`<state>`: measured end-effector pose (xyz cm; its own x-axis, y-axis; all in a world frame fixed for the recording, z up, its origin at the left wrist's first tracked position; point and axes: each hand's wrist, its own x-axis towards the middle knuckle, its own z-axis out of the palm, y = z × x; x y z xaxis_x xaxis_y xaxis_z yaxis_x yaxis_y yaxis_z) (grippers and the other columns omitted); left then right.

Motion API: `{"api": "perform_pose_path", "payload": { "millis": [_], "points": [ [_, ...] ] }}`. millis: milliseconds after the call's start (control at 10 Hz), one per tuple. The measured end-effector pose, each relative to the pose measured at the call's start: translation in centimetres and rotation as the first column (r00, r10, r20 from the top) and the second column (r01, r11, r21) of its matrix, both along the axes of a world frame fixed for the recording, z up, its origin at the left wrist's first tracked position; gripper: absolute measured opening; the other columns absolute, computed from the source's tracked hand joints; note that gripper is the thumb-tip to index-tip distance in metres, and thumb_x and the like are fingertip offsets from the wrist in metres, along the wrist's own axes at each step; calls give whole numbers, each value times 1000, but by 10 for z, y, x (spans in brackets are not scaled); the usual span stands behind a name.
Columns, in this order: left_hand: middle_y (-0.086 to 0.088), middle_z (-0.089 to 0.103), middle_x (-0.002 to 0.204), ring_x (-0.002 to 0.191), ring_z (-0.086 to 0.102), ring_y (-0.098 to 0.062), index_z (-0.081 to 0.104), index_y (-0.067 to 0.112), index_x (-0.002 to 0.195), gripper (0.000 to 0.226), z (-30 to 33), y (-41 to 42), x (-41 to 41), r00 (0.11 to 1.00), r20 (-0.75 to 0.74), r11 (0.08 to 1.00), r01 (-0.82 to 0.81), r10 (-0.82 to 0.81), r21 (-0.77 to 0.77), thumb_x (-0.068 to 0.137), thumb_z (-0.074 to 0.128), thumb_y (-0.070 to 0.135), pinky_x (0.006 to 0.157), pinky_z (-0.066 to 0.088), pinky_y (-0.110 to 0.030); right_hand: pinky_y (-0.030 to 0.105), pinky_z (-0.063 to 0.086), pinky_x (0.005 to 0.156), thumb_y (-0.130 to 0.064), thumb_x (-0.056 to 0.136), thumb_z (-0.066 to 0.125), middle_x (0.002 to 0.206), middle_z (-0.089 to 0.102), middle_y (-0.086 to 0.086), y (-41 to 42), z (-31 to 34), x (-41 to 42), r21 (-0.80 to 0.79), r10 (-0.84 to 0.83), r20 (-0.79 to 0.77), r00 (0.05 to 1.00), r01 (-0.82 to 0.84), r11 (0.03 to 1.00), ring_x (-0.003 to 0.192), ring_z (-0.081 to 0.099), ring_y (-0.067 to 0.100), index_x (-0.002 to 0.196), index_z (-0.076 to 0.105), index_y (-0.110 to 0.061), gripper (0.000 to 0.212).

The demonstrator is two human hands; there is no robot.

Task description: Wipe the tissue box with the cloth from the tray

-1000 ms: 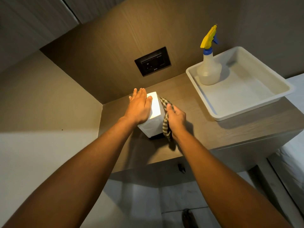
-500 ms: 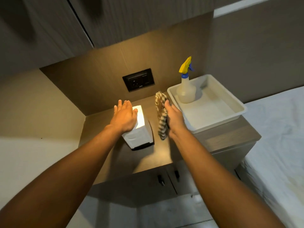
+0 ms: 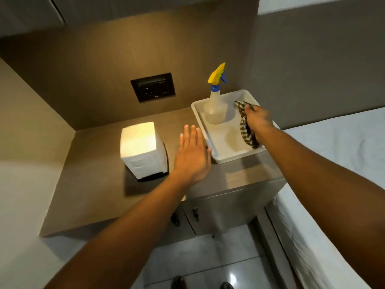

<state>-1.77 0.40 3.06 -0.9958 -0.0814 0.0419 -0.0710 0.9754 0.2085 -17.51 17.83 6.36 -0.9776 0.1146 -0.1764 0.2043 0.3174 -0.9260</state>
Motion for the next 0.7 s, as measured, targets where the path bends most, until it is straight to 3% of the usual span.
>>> {"api": "perform_pose_path", "payload": {
  "millis": [100,200,300,400,500,600,700],
  "points": [
    [-21,-3,174,161,-12,-35,1,-1,164,74,-28,7,6,993,90,995,-84,79,56,111,23,45,130,-5,-47,36,48,91,-40,95,53,115,70,14,-16,-14,-8,258,120,-66,991,-99,961,105,61,36,114,71,-16,35],
    [-21,-4,174,161,-11,-35,0,-1,164,74,-44,-1,8,985,150,991,-99,85,88,111,23,46,130,-6,-47,32,53,73,-41,96,52,94,73,10,-30,-36,-10,398,234,18,972,-222,890,84,67,28,107,72,-17,34],
    [-21,-3,174,161,-10,-35,1,-1,164,78,-56,-7,11,977,189,990,-116,100,80,110,24,50,130,-7,-46,36,56,74,-41,96,50,102,69,12,-45,-58,-5,568,291,152,945,-324,756,86,67,27,110,68,-17,34],
    [-19,-4,174,161,-11,-34,1,1,165,84,-66,-10,10,971,207,991,-129,116,46,107,22,58,129,-8,-47,55,15,114,-39,99,37,157,23,19,-61,-77,-4,757,354,297,887,-444,480,144,19,39,144,35,-21,49],
    [-18,-7,175,161,-13,-33,-2,3,165,86,-68,-12,9,971,213,992,-121,113,25,105,17,62,127,-11,-47,57,-3,114,-41,98,33,162,-6,19,-64,-79,-4,774,391,388,835,-525,353,147,-8,39,153,7,-23,64],
    [-17,-10,174,161,-14,-33,-4,5,165,87,-66,-13,8,966,234,993,-117,107,29,104,14,64,129,-10,-48,57,-2,114,-51,97,34,162,-2,19,-61,-67,0,757,395,394,830,-537,373,147,-6,39,153,10,-20,68],
    [-17,-11,174,161,-15,-32,-5,4,165,86,-57,-10,10,968,219,990,-133,121,42,105,16,63,130,-7,-49,56,12,113,-53,94,44,154,27,20,-53,-32,13,791,451,224,864,-431,433,143,17,40,139,40,-16,59]
  ]
}}
